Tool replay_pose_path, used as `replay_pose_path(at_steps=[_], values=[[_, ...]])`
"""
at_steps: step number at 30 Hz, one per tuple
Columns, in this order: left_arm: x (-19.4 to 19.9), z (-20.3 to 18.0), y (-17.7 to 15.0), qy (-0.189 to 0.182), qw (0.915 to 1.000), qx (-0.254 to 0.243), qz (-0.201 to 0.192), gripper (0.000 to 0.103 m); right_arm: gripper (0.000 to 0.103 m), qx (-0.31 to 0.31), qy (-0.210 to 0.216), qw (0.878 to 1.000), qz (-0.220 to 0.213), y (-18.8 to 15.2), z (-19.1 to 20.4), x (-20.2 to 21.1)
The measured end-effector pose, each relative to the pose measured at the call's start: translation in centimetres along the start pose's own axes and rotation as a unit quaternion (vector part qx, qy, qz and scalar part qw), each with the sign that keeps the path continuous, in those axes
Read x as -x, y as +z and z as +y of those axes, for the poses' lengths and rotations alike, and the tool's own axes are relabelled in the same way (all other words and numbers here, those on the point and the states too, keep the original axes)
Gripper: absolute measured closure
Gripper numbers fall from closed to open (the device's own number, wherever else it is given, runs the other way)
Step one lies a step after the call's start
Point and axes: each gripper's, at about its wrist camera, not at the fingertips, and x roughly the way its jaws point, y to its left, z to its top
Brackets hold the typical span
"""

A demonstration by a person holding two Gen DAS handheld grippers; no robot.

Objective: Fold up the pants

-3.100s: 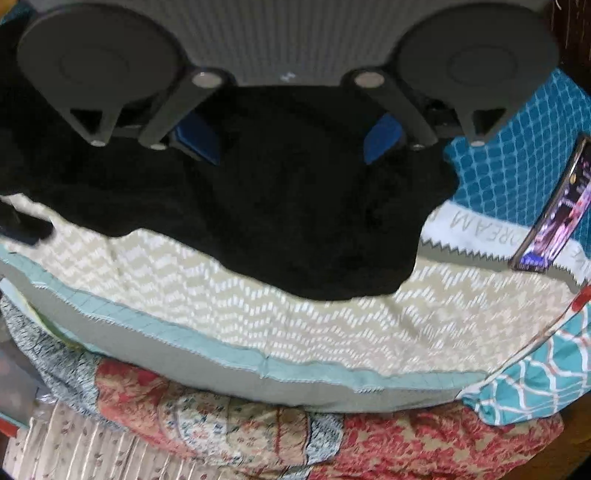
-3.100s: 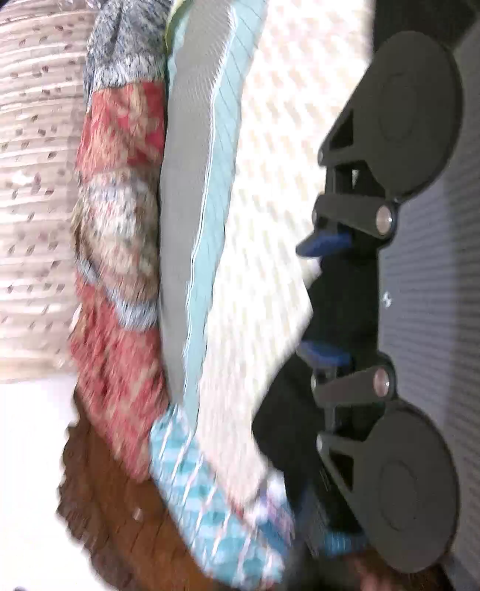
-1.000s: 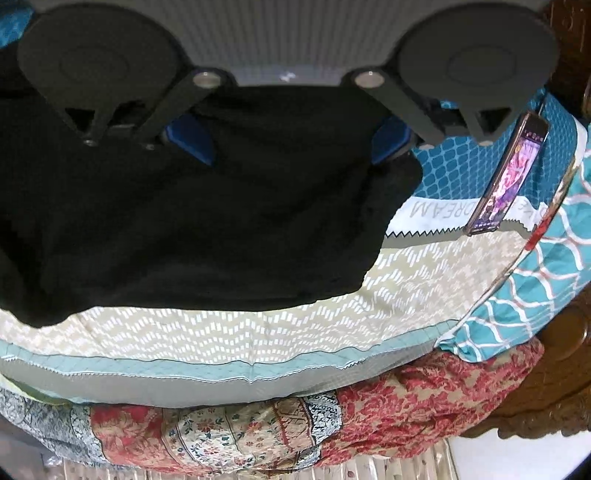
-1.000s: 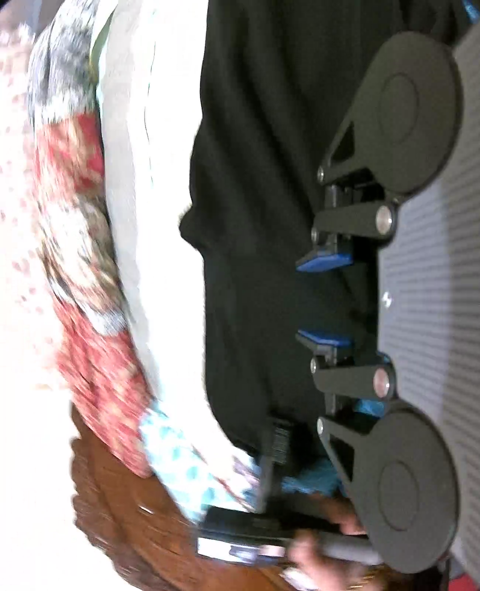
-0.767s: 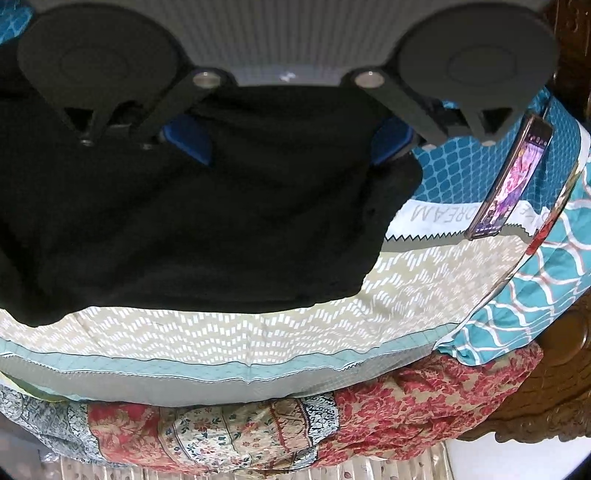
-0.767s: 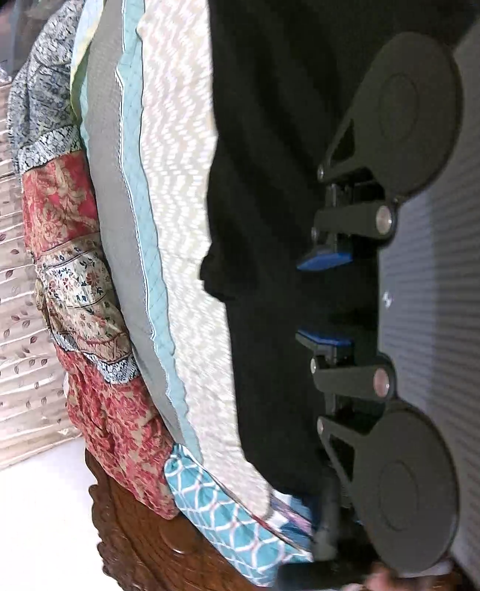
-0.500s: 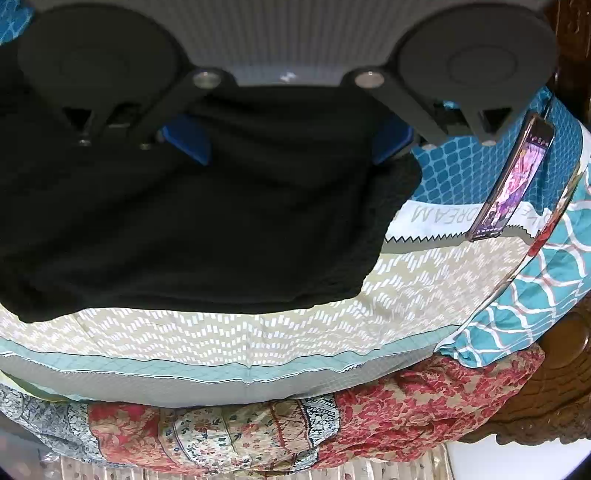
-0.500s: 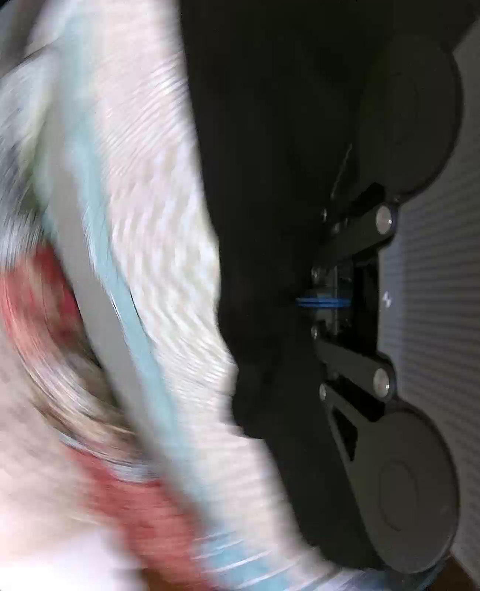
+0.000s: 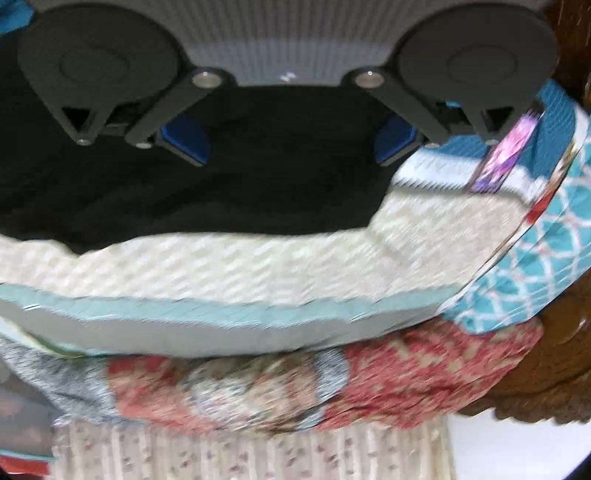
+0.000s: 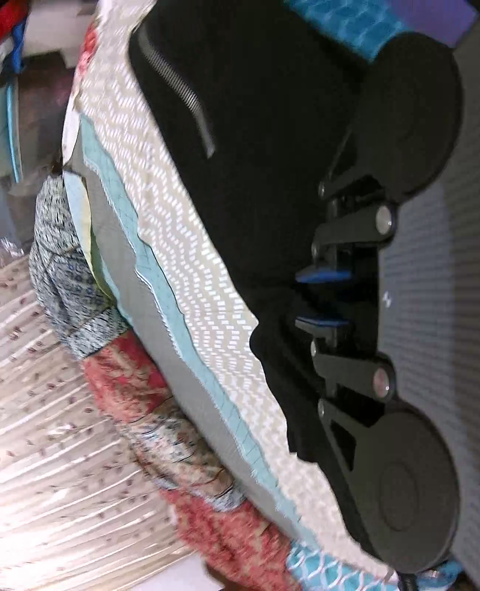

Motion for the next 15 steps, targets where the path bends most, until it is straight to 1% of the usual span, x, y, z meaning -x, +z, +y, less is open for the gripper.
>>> replay_pose_path(at_steps=[2,5,7,9,11,12,14,15], values=[[0.1,-2.3,1.3,-0.029,0.9995,-0.015,0.002,0.004,0.080,-0.015,0.003,1.000,-0.015,-0.3,-1.5,1.4],[-0.2,-6.6,2.8,-0.059,0.9971,-0.048,0.005,0.004,0.080,-0.030,0.006,0.999,-0.030,-0.3,-3.3,3.1],[-0.5,-9.9,3.1,-0.075,0.9943,-0.076,0.001,0.004,0.080,-0.024,0.004,0.999,-0.033,0.1,-3.8,3.4],[-0.9,-12.7,3.1,-0.087,0.9915,-0.096,0.007,0.004,0.079,-0.014,0.006,0.999,-0.036,0.7,-4.1,3.2],[-1.7,-15.3,3.0,-0.097,0.9887,-0.113,0.018,0.004,0.079,0.001,-0.006,0.999,-0.044,1.5,-4.4,3.0],[-1.9,-16.0,2.9,-0.099,0.9881,-0.116,0.021,0.004,0.079,0.009,-0.016,0.998,-0.054,1.9,-4.7,3.2],[-2.6,-17.3,2.9,-0.103,0.9873,-0.118,0.029,0.004,0.074,0.010,-0.047,0.995,-0.086,3.5,-6.4,4.0],[-2.9,-17.5,2.9,-0.103,0.9873,-0.116,0.034,0.004,0.065,0.002,-0.065,0.993,-0.102,4.4,-7.6,4.5]])
